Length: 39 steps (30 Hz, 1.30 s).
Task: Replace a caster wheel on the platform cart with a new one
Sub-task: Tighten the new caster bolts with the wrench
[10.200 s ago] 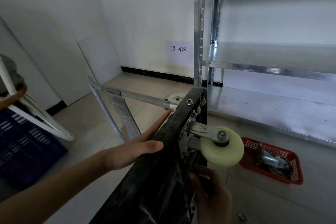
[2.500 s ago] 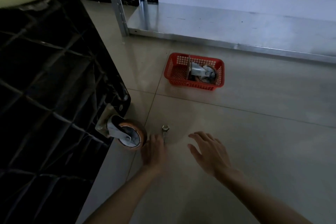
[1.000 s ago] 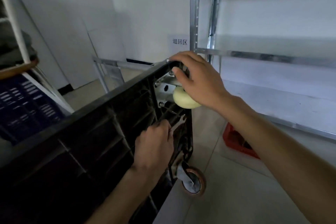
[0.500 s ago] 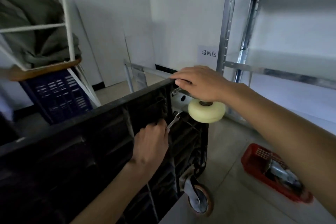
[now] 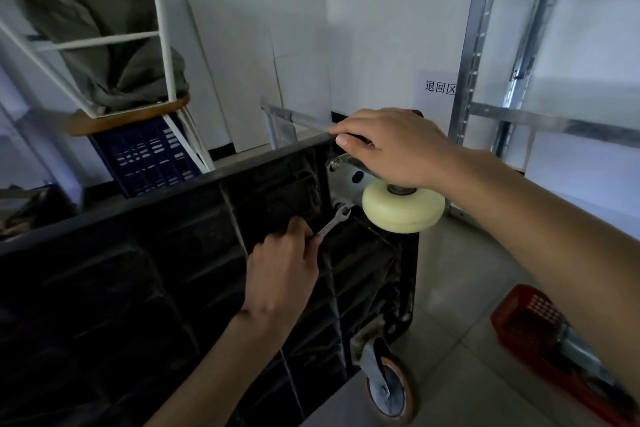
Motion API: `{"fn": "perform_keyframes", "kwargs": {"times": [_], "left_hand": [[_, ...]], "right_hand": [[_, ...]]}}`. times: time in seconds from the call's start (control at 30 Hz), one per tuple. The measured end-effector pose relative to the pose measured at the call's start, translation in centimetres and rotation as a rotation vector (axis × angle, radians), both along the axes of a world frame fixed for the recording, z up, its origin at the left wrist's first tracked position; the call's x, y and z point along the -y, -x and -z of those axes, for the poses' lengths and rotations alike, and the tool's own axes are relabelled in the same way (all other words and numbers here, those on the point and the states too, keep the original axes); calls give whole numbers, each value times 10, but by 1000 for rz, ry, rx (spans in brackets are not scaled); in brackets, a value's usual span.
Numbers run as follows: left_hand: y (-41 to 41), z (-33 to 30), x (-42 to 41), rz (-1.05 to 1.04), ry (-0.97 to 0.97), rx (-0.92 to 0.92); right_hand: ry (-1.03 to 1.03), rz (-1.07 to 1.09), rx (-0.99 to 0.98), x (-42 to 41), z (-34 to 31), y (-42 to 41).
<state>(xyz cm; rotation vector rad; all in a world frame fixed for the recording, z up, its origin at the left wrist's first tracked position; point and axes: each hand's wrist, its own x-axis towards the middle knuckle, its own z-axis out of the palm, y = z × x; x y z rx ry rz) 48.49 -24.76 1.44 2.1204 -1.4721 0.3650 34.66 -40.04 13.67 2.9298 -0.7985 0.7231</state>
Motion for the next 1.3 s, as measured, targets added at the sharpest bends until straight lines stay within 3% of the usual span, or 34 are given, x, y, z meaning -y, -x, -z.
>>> {"fn": "perform_keyframes", "kwargs": {"times": [0.53, 0.83, 1.03, 1.3], "left_hand": [[13, 30, 0, -27, 61, -147], [21, 41, 10, -46, 85, -366], [33, 50, 22, -41, 222, -468], [23, 48, 17, 1, 258, -320]], "right_hand": [[-14, 5, 14, -3, 3, 1], [-53, 26, -11, -5, -1, -1], [-41, 24, -37, -4, -3, 0], [-22, 42, -18, -5, -2, 0]]}}
